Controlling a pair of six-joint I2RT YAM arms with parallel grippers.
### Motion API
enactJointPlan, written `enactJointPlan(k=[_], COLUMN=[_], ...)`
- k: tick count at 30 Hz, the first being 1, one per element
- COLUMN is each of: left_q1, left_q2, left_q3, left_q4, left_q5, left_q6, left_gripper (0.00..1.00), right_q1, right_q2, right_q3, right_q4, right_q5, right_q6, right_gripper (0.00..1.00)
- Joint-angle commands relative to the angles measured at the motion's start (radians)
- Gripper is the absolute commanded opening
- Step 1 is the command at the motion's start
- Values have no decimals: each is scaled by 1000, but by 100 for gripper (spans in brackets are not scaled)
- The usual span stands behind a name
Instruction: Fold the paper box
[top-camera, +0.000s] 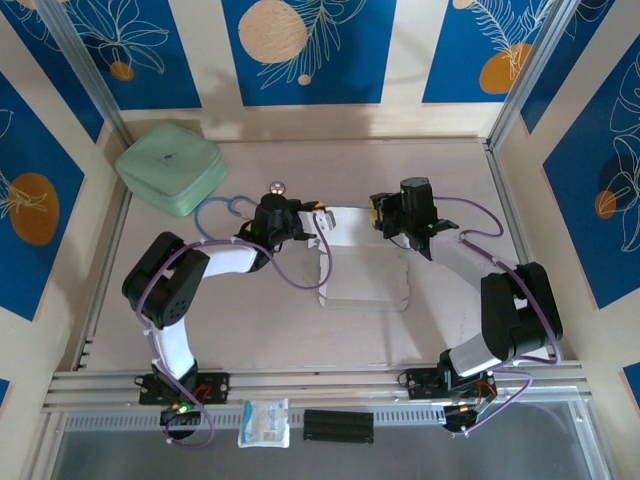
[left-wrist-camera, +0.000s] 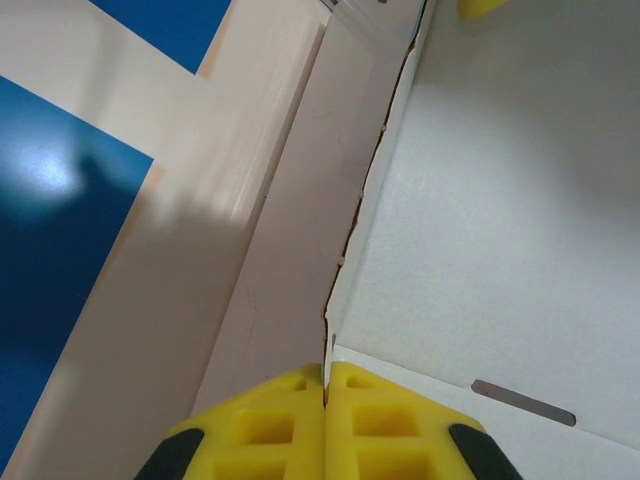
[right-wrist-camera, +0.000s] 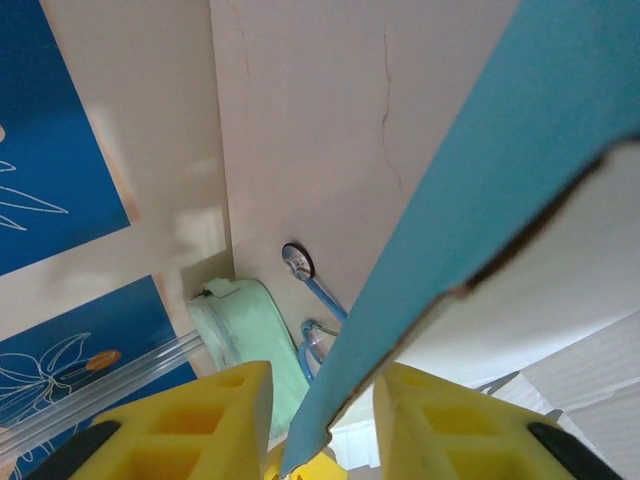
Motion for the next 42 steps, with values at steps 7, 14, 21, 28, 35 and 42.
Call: enactJointPlan(k=[7,14,21,28,35,42], left_q1=[-12,-14,-11,-15,-22,-34], left_q2=[-44,-283,-433,-293,-197,-156], left_q3=[-3,23,213,348,352,357], left_q4=[-26,-327,-922,-1102,-1050,-1052], left_q5=[88,107,-168,106,153,124], left_q6=[-50,-585,-1464,-1759,-1824,-1810], left_gripper=[15,53,42,41,44,43], right_q1=[-8,-29,-57,-59,-60,-54], right_q2=[14,-6,17,40,21,20], right_q3=[-21,-78,-135,-205,-214,-201], right_q4=[104,184,319,411,403,394], right_q5=[-12,-43,-177,-244,-253,-253], right_q6=[-21,-94,-191,-235,-265,-281], right_gripper=[4,0,0,0,0,0])
